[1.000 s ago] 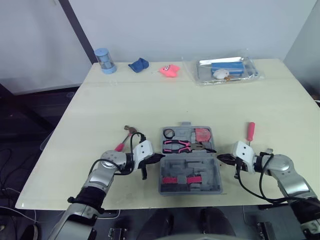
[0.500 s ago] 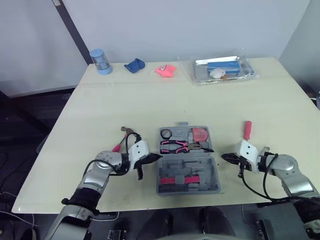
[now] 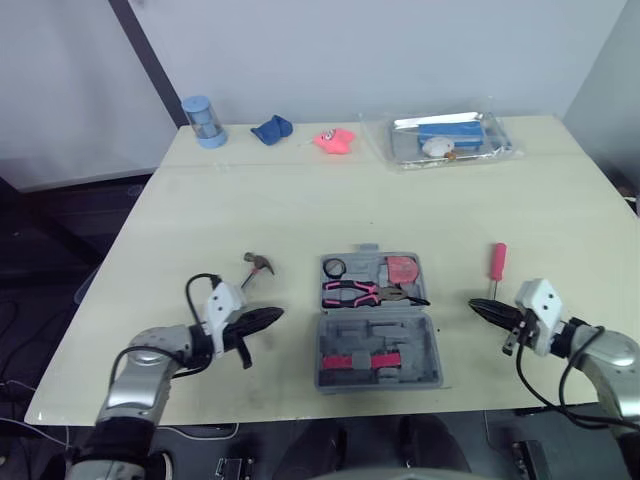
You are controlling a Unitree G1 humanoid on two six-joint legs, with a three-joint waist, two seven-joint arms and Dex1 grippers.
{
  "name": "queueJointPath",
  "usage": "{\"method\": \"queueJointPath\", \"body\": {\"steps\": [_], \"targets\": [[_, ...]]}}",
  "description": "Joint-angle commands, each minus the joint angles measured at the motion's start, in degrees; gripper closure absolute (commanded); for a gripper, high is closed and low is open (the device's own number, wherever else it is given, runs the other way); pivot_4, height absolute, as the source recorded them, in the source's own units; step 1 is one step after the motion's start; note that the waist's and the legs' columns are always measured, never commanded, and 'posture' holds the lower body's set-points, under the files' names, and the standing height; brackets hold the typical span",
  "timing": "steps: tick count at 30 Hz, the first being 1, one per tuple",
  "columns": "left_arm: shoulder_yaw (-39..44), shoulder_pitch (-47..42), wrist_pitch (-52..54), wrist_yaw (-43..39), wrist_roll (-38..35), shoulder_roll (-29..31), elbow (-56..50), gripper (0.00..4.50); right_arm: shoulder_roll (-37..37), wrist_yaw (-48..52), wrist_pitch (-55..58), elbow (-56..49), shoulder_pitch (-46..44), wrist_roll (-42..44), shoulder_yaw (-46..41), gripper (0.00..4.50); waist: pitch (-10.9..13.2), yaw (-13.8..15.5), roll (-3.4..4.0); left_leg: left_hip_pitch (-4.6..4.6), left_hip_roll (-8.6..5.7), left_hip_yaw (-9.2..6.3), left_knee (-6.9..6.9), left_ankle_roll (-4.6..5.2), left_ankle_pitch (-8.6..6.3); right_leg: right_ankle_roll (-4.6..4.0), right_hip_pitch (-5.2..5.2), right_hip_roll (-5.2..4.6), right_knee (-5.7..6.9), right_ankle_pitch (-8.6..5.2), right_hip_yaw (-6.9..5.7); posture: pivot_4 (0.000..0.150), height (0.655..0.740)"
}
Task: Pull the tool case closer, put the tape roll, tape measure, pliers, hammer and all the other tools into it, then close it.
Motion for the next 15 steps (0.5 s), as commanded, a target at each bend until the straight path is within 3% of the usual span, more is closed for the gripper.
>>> {"method": "queueJointPath", "body": {"steps": [1, 4, 8, 11, 15], "targets": [[9.9, 5.8, 0.8, 1.7, -5.3, 1.7, -3.2, 4.5, -0.2, -1.7, -0.3, -2.4, 5.2, 4.7, -8.8, 4.43, 0.0, 0.0, 0.0, 0.02, 0.0, 0.0, -0.01, 0.0, 0.0, 0.0, 0.01, 0.0, -0.01, 0.0, 0.02, 0.15, 0.74], [16.5, 12.4, 1.1, 2.6, -6.9, 2.4, -3.7, 4.5, -0.3, -2.2, -0.2, -1.9, 10.7, 6.8, -14.8, 4.43, 0.0, -0.2, 0.01, 0.02, 0.02, 0.01, -0.08, 0.02, -0.02, -0.01, -0.01, 0.03, -0.07, -0.01, 0.1, 0.15, 0.74], [22.7, 19.5, 0.1, 3.5, -7.6, 2.0, -2.2, 3.36, -0.3, -3.4, -0.9, 1.2, 16.4, 6.6, -20.8, 4.5, 0.0, 0.0, 0.0, 0.05, 0.02, 0.06, -0.12, 0.24, -0.15, -0.01, 0.05, 0.01, -0.14, -0.01, 0.14, 0.15, 0.74], [25.7, 23.0, -0.7, 4.0, -7.9, 1.0, -0.4, 2.01, 0.8, -4.3, -0.6, 2.8, 18.8, 8.0, -24.1, 3.21, 0.0, 0.0, 0.0, 0.1, 0.03, 0.06, -0.12, 0.29, -0.18, 0.0, 0.16, 0.0, -0.2, -0.03, 0.11, 0.15, 0.74], [28.2, 24.9, -1.7, 4.7, -8.1, -0.2, 2.1, 0.01, 1.7, -4.7, -1.3, 4.9, 20.5, 8.2, -25.8, 1.14, 0.0, 0.2, -0.05, 0.1, 0.03, 0.05, -0.12, 0.31, -0.19, 0.01, 0.17, 0.0, -0.23, -0.03, 0.08, 0.15, 0.74]]}}
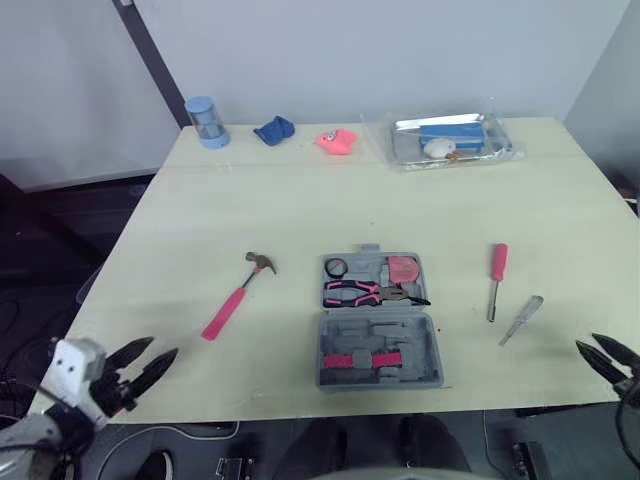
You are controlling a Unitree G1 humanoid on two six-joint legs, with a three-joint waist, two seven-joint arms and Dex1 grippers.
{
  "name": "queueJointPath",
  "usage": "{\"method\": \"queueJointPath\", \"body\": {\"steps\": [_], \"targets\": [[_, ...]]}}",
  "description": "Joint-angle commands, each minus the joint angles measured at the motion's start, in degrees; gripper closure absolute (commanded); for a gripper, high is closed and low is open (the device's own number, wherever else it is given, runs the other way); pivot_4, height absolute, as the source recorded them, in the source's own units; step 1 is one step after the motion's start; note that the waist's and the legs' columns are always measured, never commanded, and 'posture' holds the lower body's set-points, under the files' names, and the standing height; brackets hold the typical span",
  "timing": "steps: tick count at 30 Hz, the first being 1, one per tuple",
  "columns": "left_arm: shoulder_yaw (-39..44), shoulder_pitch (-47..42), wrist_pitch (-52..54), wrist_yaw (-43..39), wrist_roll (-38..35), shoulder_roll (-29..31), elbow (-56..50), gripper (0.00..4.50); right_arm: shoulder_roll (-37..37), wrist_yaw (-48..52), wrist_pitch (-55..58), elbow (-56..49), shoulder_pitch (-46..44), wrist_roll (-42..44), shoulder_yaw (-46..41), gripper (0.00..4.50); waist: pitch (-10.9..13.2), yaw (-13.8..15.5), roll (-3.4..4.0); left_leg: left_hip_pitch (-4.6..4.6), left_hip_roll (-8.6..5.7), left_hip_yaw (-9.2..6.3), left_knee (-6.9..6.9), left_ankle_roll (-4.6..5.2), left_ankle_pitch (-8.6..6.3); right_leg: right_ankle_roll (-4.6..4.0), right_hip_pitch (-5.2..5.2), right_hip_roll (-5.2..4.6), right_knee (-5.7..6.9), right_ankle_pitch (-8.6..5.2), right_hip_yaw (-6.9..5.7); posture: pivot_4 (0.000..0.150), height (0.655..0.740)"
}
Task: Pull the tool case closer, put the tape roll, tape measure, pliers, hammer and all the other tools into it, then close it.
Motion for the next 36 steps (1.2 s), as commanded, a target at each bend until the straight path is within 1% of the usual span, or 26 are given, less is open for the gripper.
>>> {"method": "queueJointPath", "body": {"steps": [1, 2, 3, 9, 18, 26, 30, 33, 36], "targets": [[3.5, 0.8, -1.6, 1.1, -1.2, -0.6, 1.9, 0.0, 0.9, -0.8, -1.2, 1.2, 0.9, 1.0, -2.8, 0.89, 0.0, 0.2, -0.02, 0.0, 0.0, -0.01, 0.01, 0.0, 0.0, 0.0, 0.01, 0.0, 0.0, 0.0, 0.0, 0.15, 0.74], [4.1, 1.0, -1.9, 1.2, -1.2, -0.7, 2.8, 0.0, 1.2, -1.1, -1.0, 1.4, 1.0, 1.2, -3.1, 0.27, 0.0, 0.3, -0.02, 0.0, 0.0, -0.01, 0.01, 0.0, 0.0, 0.0, 0.01, 0.0, -0.01, 0.0, -0.01, 0.15, 0.74], [4.2, 1.3, -2.4, 1.1, -0.9, -0.8, 3.4, 0.0, 1.4, -1.5, -0.9, 1.5, 0.9, 1.1, -3.3, 0.08, 0.0, 0.4, -0.02, 0.0, 0.0, -0.01, 0.01, 0.0, 0.0, 0.0, 0.01, 0.0, -0.01, 0.0, 0.0, 0.15, 0.74], [3.6, 1.5, -3.3, 0.1, -0.8, -0.8, 4.1, 0.0, 1.3, -2.0, -0.3, 0.4, 1.5, 1.2, -3.3, 0.08, 0.0, 0.7, -0.02, 0.0, 0.02, 0.01, 0.0, 0.0, 0.0, 0.0, 0.01, -0.01, -0.03, 0.0, 0.0, 0.15, 0.74], [1.9, -0.3, -3.5, -1.0, -0.5, -0.5, 1.8, 0.0, 1.4, -2.0, 0.7, -3.4, 1.5, 1.5, -2.1, 0.08, 0.0, 0.8, -0.02, -0.01, 0.02, 0.01, 0.01, 0.0, -0.01, 0.0, 0.01, -0.01, -0.03, 0.0, 0.0, 0.15, 0.74], [-1.8, -3.4, -1.6, -2.0, 0.1, 1.4, -4.9, 0.0, 1.8, -2.9, 4.7, -10.1, 0.8, 2.5, 0.5, 0.08, 0.0, 0.9, -0.03, -0.02, 0.04, 0.0, 0.01, -0.01, 0.0, -0.01, 0.0, 0.0, -0.03, 0.0, 0.01, 0.15, 0.74], [-4.1, -5.6, -0.2, -3.1, -0.7, 2.7, -9.0, 0.0, 2.8, -5.2, 7.1, -13.5, 0.2, 1.9, 2.7, 0.08, 0.0, 0.9, -0.01, -0.03, 0.04, 0.0, 0.01, -0.01, 0.0, -0.01, 0.0, 0.0, -0.04, 0.0, 0.0, 0.15, 0.74], [-6.8, -7.9, 1.8, -5.1, -1.7, 4.6, -13.7, 0.0, 4.3, -8.7, 10.2, -18.0, -0.4, 1.6, 5.3, 0.08, 0.0, 0.9, -0.02, -0.03, 0.04, -0.01, 0.01, -0.04, 0.02, -0.01, 0.0, 0.01, -0.04, 0.0, 0.0, 0.15, 0.74], [-9.2, -9.7, 3.0, -7.6, -1.7, 6.8, -16.5, 0.0, 3.8, -9.9, 12.1, -20.7, -0.7, 1.1, 6.8, 0.08, 0.0, 0.9, 0.01, -0.04, 0.04, -0.03, 0.01, -0.07, 0.03, -0.01, 0.0, 0.0, -0.04, 0.01, 0.0, 0.15, 0.74]]}}
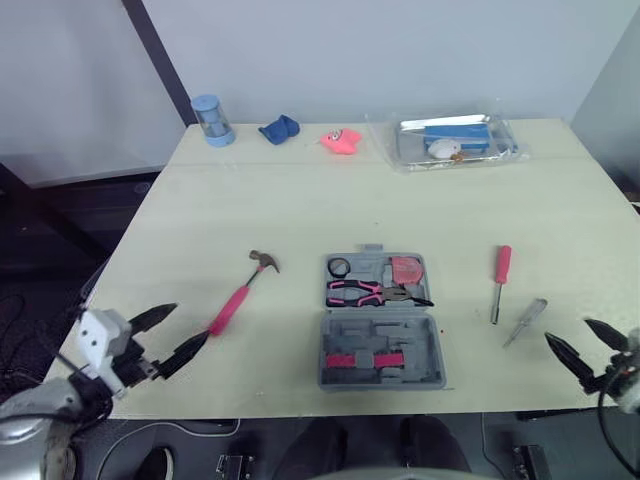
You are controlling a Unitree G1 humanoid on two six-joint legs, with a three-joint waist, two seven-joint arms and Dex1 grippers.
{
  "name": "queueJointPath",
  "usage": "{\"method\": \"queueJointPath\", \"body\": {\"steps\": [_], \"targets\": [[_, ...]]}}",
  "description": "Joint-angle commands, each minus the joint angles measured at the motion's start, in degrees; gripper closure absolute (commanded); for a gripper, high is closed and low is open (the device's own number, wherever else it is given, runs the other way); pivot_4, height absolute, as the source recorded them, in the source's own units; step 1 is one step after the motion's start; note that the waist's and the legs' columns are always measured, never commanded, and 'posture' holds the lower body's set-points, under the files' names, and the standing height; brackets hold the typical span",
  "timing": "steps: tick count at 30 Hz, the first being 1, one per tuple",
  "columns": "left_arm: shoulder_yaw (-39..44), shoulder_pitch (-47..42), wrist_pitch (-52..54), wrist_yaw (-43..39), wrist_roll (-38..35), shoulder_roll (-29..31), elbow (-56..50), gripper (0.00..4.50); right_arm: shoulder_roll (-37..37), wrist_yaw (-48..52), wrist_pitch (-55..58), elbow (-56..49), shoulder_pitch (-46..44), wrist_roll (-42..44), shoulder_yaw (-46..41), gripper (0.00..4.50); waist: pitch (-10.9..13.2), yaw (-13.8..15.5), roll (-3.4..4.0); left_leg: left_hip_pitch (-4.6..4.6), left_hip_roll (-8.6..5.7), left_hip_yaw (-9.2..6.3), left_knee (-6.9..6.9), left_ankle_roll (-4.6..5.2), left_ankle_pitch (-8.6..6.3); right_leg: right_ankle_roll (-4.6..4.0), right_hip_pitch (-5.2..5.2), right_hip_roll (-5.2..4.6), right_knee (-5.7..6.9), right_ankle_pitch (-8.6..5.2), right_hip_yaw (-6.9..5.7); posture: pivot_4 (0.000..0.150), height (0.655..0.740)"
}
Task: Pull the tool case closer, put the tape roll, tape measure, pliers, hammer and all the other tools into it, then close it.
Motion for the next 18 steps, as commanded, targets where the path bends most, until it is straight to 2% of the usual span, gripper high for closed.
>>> {"method": "queueJointPath", "body": {"steps": [1, 4, 9, 18], "targets": [[-1.4, -1.6, 1.3, -2.6, -1.1, 2.6, -4.0, 0.0, -1.1, -1.6, 2.2, -3.7, -0.6, 0.0, -0.3, 0.08, 0.0, 0.0, 0.02, 0.01, 0.0, 0.02, 0.0, -0.07, 0.04, 0.0, 0.0, 0.0, 0.0, 0.0, 0.0, 0.15, 0.74], [-4.6, -5.9, 3.4, -5.3, -2.5, 4.8, -7.2, 0.0, -1.4, -4.7, 7.3, -4.3, -3.6, 2.0, -0.5, 0.08, 0.0, 0.0, 0.02, 0.01, -0.01, 0.03, 0.0, -0.13, 0.08, 0.0, -0.01, 0.03, 0.0, 0.0, -0.06, 0.15, 0.74], [-9.3, -12.7, 7.4, -8.1, -5.0, 6.9, -12.5, 0.0, -1.7, -10.4, 13.1, -4.6, -7.7, -0.2, 1.1, 0.08, 0.0, -0.1, 0.04, 0.01, 0.0, 0.03, 0.01, -0.18, 0.11, -0.01, -0.02, 0.08, 0.01, 0.01, -0.14, 0.15, 0.74], [-13.8, -20.7, 12.5, -10.8, -9.1, 8.0, -19.3, 0.0, 6.8, -24.4, 17.7, -3.3, -12.0, -4.0, 3.5, 0.08, 0.1, -0.1, 0.07, -0.02, -0.01, 0.01, -0.01, -0.21, 0.12, -0.01, -0.07, 0.12, 0.01, 0.01, -0.05, 0.15, 0.74]]}}
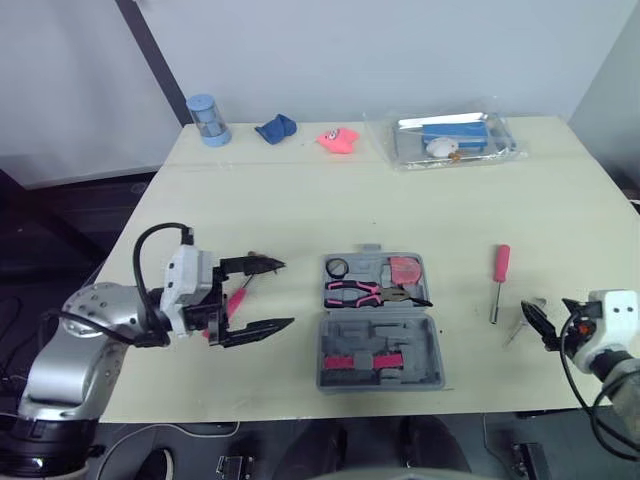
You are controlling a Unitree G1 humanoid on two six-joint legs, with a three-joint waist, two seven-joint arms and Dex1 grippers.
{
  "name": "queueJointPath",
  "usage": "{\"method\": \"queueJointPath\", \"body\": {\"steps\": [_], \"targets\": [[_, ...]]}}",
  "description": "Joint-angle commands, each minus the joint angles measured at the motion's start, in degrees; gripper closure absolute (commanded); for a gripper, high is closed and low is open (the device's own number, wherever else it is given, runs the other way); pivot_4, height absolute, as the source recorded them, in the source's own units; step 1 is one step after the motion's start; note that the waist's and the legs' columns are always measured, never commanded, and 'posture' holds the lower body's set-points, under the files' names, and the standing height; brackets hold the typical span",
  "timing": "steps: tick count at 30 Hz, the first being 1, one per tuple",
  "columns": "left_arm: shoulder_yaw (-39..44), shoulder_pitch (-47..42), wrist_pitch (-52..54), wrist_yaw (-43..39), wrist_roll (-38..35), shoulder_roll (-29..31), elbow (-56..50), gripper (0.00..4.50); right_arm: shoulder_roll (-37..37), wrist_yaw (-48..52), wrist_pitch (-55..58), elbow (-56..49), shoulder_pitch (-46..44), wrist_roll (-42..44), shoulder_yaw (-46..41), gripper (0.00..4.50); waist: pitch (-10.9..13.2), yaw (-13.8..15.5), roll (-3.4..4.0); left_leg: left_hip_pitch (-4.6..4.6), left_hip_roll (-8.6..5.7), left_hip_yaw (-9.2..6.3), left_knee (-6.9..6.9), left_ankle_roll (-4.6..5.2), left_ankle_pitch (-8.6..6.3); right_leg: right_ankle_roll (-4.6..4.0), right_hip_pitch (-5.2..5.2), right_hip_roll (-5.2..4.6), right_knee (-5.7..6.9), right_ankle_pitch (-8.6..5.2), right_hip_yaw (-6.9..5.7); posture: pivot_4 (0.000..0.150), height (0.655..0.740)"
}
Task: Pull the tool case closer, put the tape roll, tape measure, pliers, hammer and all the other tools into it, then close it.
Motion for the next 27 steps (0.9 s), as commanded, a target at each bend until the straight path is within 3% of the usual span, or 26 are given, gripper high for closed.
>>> {"method": "queueJointPath", "body": {"steps": [1, 13, 16, 19, 21, 23, 25, 27], "targets": [[-0.3, -2.5, 1.4, -0.6, -2.4, 1.0, -4.1, 0.0, 3.3, -5.3, -0.1, -0.5, -0.4, -2.9, 1.3, 0.08, 0.0, 0.0, -0.01, -0.01, 0.01, -0.02, 0.0, -0.01, 0.0, 0.0, 0.0, 0.01, 0.0, 0.0, 0.0, 0.15, 0.74], [-0.3, -6.1, 4.1, -1.6, -4.5, 1.8, -6.7, 0.0, 11.4, -14.6, 0.1, 1.6, -2.2, -9.1, 4.5, 0.08, 0.0, -0.5, 0.05, 0.02, -0.02, 0.09, 0.0, -0.01, 0.01, 0.0, -0.09, 0.18, 0.1, 0.0, 0.02, 0.15, 0.74], [-0.2, -6.0, 4.4, -1.5, -4.6, 1.9, -7.0, 0.0, 11.2, -14.5, 0.2, 0.9, -2.0, -9.4, 4.7, 0.89, 0.0, -0.7, 0.05, 0.02, -0.02, 0.09, 0.0, -0.01, 0.01, 0.0, -0.09, 0.2, 0.11, 0.0, 0.0, 0.15, 0.74], [0.0, -5.9, 4.9, -1.5, -5.1, 2.0, -7.5, 0.0, 10.7, -14.1, 1.0, -0.8, -1.0, -9.4, 4.7, 2.13, 0.0, -1.2, 0.06, 0.02, -0.02, 0.09, 0.0, -0.01, 0.01, 0.0, -0.09, 0.21, 0.12, 0.0, 0.0, 0.15, 0.74], [0.2, -5.8, 5.1, -1.5, -5.3, 2.0, -7.8, 0.0, 10.0, -13.4, 1.3, -1.9, -0.1, -9.6, 4.9, 3.28, 0.0, -1.3, 0.07, 0.01, -0.02, 0.09, 0.0, -0.01, 0.01, 0.0, -0.11, 0.21, 0.14, 0.0, 0.01, 0.15, 0.74], [0.3, -5.6, 5.2, -1.7, -5.4, 2.2, -7.9, 0.0, 8.9, -12.2, 1.3, -2.9, 0.8, -10.0, 5.4, 3.71, 0.0, -1.3, 0.07, 0.01, -0.02, 0.09, 0.0, -0.01, 0.01, 0.0, -0.11, 0.21, 0.14, 0.0, 0.01, 0.15, 0.74], [0.7, -4.9, 5.1, -2.0, -5.5, 2.5, -7.9, 0.0, 7.8, -10.6, 1.5, -4.2, 2.0, -9.8, 5.8, 4.48, 0.0, -1.3, 0.07, 0.01, -0.03, 0.09, 0.0, 0.0, 0.01, 0.0, -0.11, 0.2, 0.14, 0.0, 0.01, 0.15, 0.74], [1.1, -4.3, 5.0, -2.3, -5.5, 2.7, -7.7, 0.0, 6.4, -9.1, 1.2, -5.1, 3.4, -9.9, 6.2, 4.48, 0.0, -1.3, 0.07, 0.01, -0.03, 0.09, 0.0, 0.0, 0.01, 0.0, -0.1, 0.2, 0.14, 0.0, 0.01, 0.15, 0.74]]}}
